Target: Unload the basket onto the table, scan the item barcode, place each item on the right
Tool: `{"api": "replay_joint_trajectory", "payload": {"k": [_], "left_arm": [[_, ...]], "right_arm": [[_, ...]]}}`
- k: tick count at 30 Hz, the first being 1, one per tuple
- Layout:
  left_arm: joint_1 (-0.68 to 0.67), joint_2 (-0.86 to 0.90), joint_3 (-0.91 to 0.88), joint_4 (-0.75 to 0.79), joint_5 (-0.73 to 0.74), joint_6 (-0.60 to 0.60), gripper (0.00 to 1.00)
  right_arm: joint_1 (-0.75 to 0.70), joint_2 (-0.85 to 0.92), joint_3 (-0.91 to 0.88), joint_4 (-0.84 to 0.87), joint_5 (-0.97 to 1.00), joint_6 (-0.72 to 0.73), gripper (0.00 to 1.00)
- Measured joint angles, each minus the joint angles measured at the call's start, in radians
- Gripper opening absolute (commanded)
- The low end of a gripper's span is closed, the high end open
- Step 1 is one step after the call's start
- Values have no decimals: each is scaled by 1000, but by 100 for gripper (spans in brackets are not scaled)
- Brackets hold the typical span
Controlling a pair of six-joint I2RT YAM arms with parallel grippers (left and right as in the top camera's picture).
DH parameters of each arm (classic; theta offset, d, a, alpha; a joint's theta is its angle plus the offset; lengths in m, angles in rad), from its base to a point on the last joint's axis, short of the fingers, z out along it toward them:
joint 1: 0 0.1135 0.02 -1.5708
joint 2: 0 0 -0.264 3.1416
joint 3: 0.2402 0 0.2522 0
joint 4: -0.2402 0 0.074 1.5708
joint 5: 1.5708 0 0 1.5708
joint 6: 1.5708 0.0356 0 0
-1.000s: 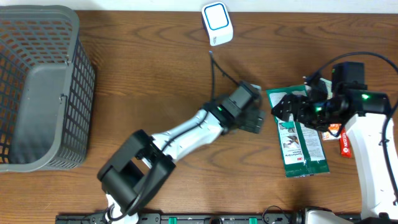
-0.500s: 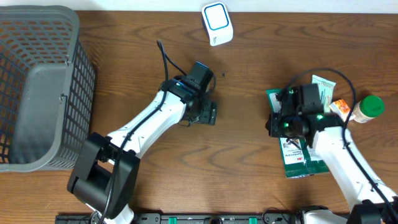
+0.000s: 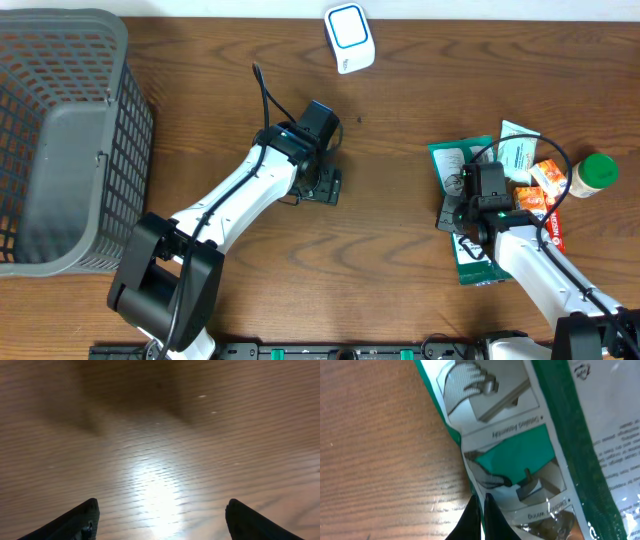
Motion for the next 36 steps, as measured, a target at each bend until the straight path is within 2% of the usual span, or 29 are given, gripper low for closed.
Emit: {"api": "replay_joint_trajectory", "payload": {"k": [1, 3, 13, 21, 22, 24, 26, 30, 31, 32, 33, 34, 36], "left_arm": [[0, 0, -2, -1, -12, 2, 86], [0, 0, -6, -1, -30, 5, 87], [0, 0, -11, -32, -60, 7, 86], [0, 0, -11, -58, -63, 7, 86], [0, 0, -11, -61, -63, 7, 86], [0, 0, -11, -65, -71, 6, 86], [0, -6, -11, -68, -87, 2, 86], [12, -83, -23, -69, -115, -20, 86], [21, -117, -23, -69, -119, -23, 86], [31, -145, -23, -68, -120, -24, 86], [44, -177, -23, -69, -121, -26, 86], [62, -212, -23, -69, -124, -27, 87], [100, -265, -23, -69, -129, -27, 87]], "right_arm": [[0, 0, 0, 5, 3, 2, 1], [0, 0, 0, 10, 4, 10, 1], [0, 47, -37, 51, -14, 56, 1], [-8, 48, -37, 21, 135, 74, 1], [-11, 48, -37, 19, 142, 74, 4], [-18, 48, -37, 21, 143, 76, 16], [-20, 48, -37, 31, 120, 76, 34], [-22, 48, -37, 88, -12, 69, 53], [-22, 48, -37, 99, -49, 63, 62], [-22, 50, -37, 106, -69, 55, 74], [-22, 50, -37, 115, -90, 50, 94], [-22, 50, -37, 125, -110, 46, 99], [-21, 48, -30, 135, -137, 40, 99]]}}
